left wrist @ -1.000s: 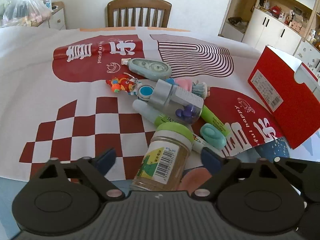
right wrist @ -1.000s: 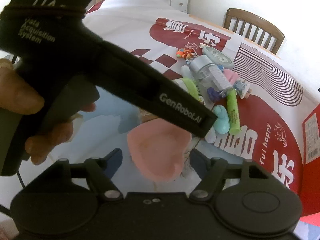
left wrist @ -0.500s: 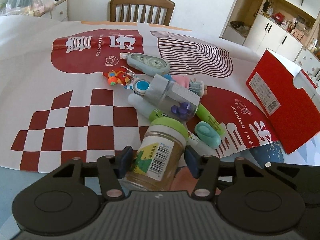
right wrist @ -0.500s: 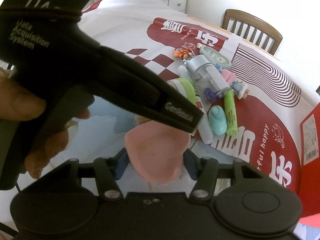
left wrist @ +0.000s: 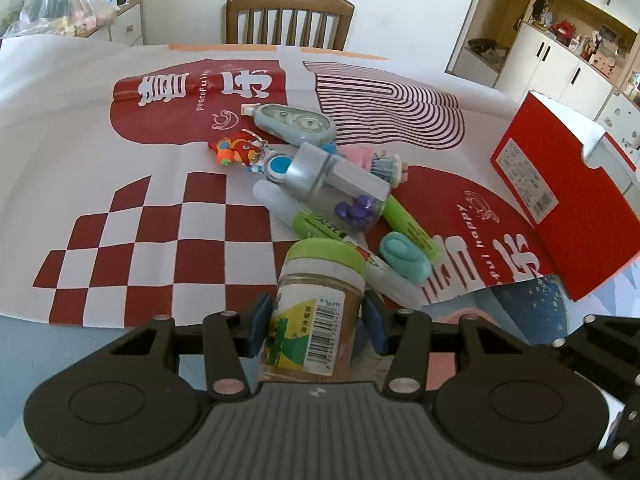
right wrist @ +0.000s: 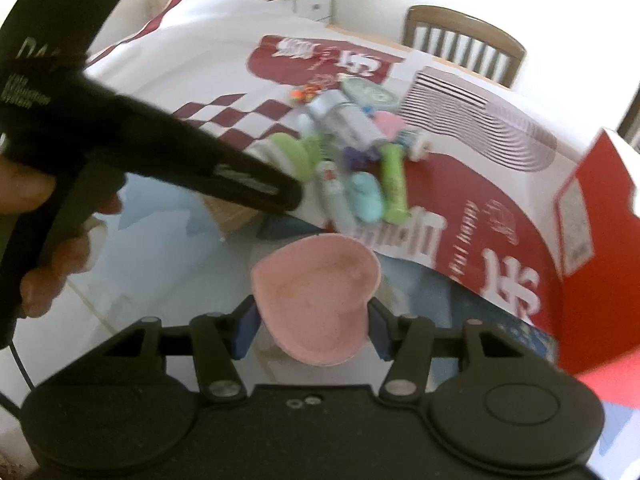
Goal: Organize rigid objects
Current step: 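Grasp the pink heart dish with the right gripper while the left gripper grasps the green-lidded jar, then carry the pink heart dish and green-lidded jar into the shoebox with both grippers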
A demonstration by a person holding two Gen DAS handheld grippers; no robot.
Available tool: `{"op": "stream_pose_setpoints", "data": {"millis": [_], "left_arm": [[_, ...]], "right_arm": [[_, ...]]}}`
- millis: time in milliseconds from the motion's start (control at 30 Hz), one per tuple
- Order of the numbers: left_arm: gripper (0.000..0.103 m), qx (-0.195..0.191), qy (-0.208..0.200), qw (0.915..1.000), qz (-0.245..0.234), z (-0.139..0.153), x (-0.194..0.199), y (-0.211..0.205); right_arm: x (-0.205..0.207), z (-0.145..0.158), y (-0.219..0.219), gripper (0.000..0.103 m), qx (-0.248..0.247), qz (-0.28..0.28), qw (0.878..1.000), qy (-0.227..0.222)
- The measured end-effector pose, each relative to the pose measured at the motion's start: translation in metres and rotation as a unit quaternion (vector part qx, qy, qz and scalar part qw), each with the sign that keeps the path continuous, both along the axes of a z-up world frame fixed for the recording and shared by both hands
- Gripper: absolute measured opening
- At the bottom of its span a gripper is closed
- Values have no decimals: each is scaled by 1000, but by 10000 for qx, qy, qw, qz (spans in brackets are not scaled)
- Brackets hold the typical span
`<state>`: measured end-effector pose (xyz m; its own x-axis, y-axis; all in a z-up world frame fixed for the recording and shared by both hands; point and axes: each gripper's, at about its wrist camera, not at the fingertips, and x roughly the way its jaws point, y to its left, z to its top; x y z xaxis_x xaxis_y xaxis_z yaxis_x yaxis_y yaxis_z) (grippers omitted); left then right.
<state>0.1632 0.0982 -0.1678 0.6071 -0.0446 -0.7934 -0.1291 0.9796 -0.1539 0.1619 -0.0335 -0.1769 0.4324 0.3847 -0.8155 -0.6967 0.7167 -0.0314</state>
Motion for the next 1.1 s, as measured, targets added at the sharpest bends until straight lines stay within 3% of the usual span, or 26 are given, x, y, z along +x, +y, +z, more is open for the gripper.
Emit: {"op": "stream_pose_setpoints", "data": {"millis": [667, 1100], "left_arm": [[43, 25, 65, 10000, -55, 47, -9, -52], [43, -255, -167, 9992, -272, 109, 9, -114]], "right_arm": [[19, 77, -95, 55, 662, -729, 9944, -373], [54, 111, -174, 55, 755, -1031, 9898, -638]]}}
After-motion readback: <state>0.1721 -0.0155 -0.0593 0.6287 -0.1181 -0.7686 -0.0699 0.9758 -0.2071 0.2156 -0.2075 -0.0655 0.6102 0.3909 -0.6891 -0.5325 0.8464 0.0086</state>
